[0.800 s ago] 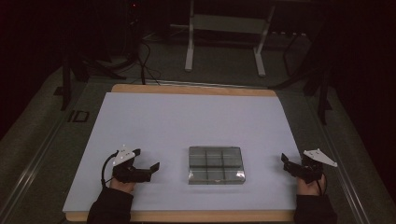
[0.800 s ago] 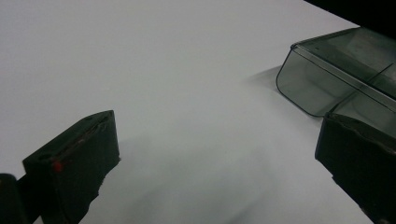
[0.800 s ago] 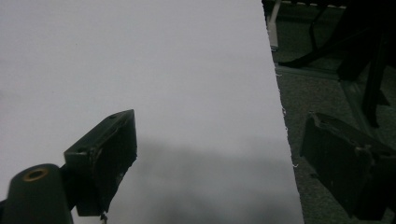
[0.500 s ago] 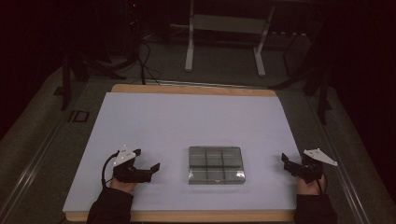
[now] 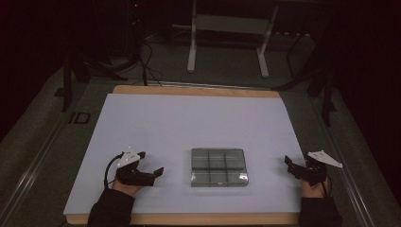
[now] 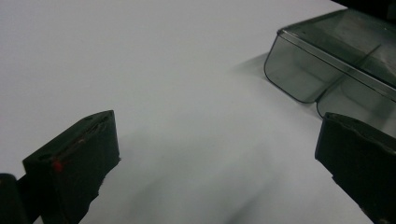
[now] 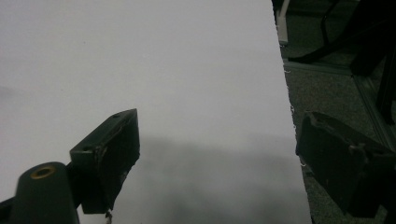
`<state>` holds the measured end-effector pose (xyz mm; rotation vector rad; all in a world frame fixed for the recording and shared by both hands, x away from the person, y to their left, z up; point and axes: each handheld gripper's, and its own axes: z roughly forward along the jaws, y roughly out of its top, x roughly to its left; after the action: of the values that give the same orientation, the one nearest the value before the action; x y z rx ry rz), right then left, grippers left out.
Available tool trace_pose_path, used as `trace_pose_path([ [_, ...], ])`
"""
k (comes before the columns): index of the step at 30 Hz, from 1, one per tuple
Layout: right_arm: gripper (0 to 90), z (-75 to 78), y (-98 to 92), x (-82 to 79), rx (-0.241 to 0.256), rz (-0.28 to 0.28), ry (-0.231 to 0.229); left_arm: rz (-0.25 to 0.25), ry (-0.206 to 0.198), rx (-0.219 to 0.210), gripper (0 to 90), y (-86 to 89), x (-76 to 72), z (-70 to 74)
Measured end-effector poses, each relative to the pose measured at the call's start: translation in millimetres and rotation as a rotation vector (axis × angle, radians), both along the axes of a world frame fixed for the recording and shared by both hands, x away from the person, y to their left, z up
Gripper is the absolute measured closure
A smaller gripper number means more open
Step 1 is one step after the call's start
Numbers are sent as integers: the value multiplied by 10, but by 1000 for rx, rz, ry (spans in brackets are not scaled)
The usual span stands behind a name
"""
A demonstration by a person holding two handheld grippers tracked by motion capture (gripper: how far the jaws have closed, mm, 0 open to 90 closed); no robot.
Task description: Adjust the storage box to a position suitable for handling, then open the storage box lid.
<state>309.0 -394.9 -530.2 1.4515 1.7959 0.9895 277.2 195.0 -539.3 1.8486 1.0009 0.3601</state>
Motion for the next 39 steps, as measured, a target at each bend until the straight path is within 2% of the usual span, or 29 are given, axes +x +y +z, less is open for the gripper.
trace_pose_path([
  [2, 131, 0, 1, 5, -3, 2, 3, -22, 24, 12, 10, -10, 22, 3],
  [5, 131, 0, 12, 14, -11, 8, 11, -31, 27, 16, 10, -15, 29, 2],
  [6, 128, 0, 12, 14, -11, 8, 11, -47, 40, 36, 10, -24, 46, 11],
  [8, 125, -1, 14, 40, -7, 42, 39, -54, 49, 38, 11, -26, 58, 19],
  [10, 128, -1, 16, 50, -6, 57, 54, -67, 39, 39, 47, -34, 58, 31],
  [12, 129, -4, 31, 63, -26, 73, 74, -76, 43, 44, 47, -54, 72, 49],
  [15, 131, 2, 47, 57, -35, 97, 76, -105, 55, 45, 47, -102, 97, 71],
  [17, 131, 14, 65, 61, -35, 133, 95, -121, 64, 50, 47, -143, 115, 73],
  [20, 134, 32, 91, 55, -40, 152, 104, -137, 68, 52, 47, -194, 131, 69],
  [25, 135, 104, 193, 13, -36, 202, 75, -142, 66, 52, 58, -240, 130, 84],
  [29, 134, 137, 270, 4, -18, 279, 71, -172, 66, 44, 89, -265, 112, 91],
  [32, 133, 141, 323, 0, -13, 326, 64, -191, 68, 56, 98, -297, 101, 88],
  [36, 142, 142, 389, -15, 9, 401, 60, -214, 76, 56, 160, -335, 96, 70],
  [37, 142, 142, 389, -15, 9, 401, 60, -218, 79, 61, 160, -346, 95, 67],
  [39, 165, 144, 425, -32, 4, 443, 58, -222, 76, 78, 215, -372, 90, 64],
])
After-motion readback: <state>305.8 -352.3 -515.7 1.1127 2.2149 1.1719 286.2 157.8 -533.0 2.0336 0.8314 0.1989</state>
